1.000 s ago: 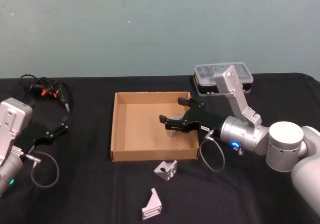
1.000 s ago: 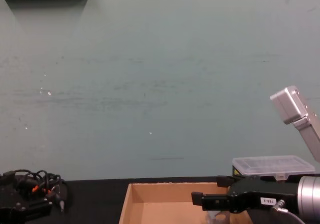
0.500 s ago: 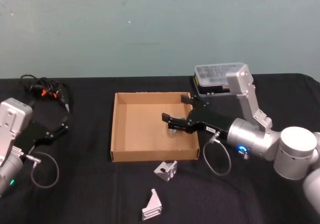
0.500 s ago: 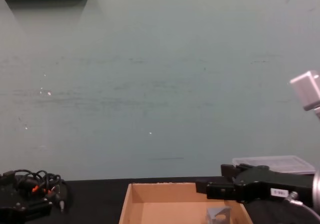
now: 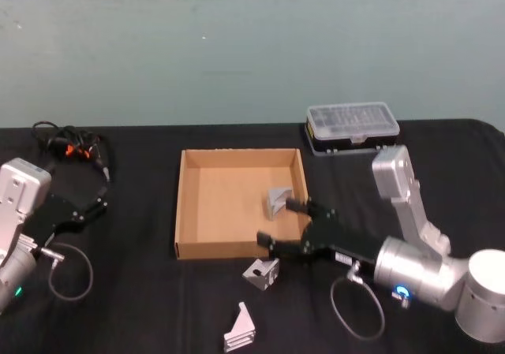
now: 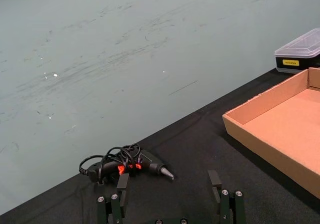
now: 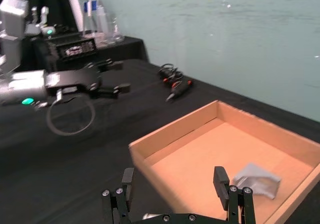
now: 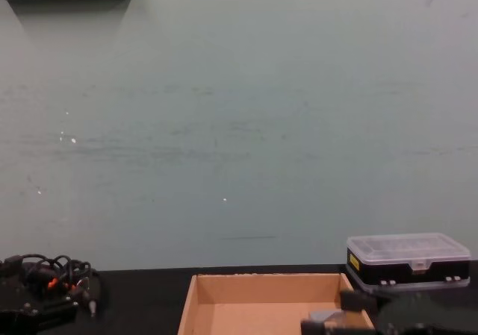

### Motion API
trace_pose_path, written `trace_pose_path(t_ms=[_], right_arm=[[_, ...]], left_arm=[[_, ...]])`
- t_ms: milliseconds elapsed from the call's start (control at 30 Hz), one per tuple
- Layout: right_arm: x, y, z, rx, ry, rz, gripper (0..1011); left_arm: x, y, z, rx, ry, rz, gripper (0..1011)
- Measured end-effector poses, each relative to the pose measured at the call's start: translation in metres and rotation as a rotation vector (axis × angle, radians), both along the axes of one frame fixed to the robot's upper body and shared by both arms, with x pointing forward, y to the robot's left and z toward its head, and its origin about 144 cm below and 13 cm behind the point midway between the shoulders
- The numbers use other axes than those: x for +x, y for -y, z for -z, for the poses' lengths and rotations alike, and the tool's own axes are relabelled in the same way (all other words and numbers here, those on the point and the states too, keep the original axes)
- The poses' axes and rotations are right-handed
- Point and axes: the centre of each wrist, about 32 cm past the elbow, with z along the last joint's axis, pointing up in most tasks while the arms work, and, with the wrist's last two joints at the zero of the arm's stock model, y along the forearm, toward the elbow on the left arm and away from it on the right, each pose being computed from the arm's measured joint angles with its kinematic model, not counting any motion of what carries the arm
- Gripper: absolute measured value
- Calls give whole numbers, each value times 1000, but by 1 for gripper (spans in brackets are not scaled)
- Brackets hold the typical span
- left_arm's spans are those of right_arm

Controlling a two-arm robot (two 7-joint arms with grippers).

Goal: Use one hand to pick up the angle iron from the table and place it into the box.

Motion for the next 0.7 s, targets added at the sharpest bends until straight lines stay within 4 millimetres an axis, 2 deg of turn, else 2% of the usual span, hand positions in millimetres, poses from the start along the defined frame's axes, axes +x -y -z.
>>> trace_pose_path(t_ms=[333,700], right_arm=[[-25,6,4,-34,-5,-29,1003],[-32,5,14,-59,-30,-20,1003]], left_arm=[[0,0,0,0,0,0,1000],[0,0,0,0,0,0,1000]])
